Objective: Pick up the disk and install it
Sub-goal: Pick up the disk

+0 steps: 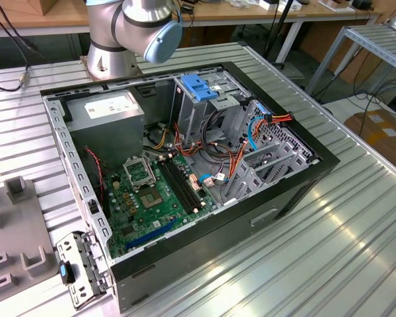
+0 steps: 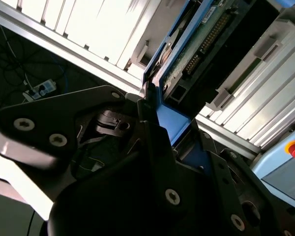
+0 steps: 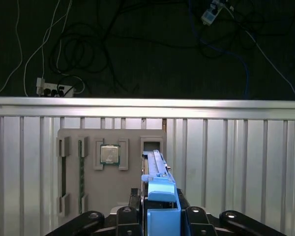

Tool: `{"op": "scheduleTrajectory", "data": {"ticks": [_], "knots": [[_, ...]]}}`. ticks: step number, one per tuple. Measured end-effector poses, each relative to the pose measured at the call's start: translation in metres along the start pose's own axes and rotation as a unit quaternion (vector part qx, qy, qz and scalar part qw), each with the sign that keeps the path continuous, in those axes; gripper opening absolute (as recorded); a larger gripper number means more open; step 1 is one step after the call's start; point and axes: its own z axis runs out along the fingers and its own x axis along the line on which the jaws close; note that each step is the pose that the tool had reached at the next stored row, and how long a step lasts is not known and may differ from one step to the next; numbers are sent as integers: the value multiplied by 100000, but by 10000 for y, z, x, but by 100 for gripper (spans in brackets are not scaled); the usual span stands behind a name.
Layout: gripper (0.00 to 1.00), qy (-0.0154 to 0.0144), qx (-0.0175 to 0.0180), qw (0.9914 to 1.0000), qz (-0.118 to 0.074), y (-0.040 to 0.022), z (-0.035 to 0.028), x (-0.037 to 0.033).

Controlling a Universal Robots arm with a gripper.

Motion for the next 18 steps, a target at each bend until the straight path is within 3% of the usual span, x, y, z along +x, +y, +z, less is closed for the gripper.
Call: {"op": "scheduleTrajectory", "data": {"ticks": [12, 18], "knots": [[37, 12, -16, 100000, 0, 0, -9, 0], [37, 9, -7, 100000, 1, -1, -72, 2]]}}
